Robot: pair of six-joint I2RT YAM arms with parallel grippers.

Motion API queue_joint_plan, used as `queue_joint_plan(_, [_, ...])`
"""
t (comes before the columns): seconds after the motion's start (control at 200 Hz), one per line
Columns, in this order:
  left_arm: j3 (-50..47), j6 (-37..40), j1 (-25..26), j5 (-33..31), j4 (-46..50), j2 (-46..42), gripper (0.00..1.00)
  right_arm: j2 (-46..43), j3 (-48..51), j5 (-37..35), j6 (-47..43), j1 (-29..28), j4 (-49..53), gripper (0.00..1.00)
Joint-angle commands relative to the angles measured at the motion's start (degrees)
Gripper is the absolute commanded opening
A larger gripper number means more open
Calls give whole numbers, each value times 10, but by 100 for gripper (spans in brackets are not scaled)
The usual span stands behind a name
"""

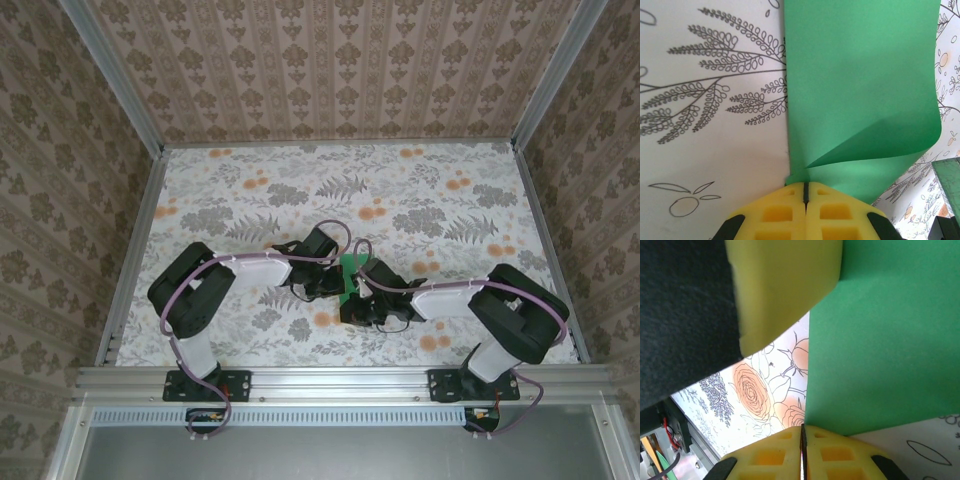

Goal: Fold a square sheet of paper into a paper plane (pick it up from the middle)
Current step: Third fold the triangle at the center of the table.

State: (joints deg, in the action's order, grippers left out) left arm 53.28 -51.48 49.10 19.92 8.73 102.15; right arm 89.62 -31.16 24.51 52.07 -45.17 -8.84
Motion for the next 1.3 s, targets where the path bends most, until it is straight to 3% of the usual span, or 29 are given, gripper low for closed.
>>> queue_joint_plan(0.0, [-29, -11, 6, -39, 58, 24, 0, -15, 6, -23, -9, -6, 65, 11])
queue_joint_plan(0.305, [-21, -6, 4, -38, 65, 22, 0, -72, -29, -65, -10, 16, 91, 10])
queue_joint_plan(0.61, [-18, -2, 2, -34, 67, 25, 0, -31, -37, -53, -31, 75, 85, 10])
queue_joint_plan(0.77, [-16, 1, 2, -33, 70, 25, 0, -5, -32, -49, -19, 86, 80, 9])
queue_joint_plan(1.005, [-12, 5, 2, -33, 74, 27, 0, -45, -64, -50, -21, 94, 99, 10])
queue_joint_plan(1.295, [-14, 9, 2, -34, 79, 27, 0, 14, -52, -60, -24, 123, 83, 9])
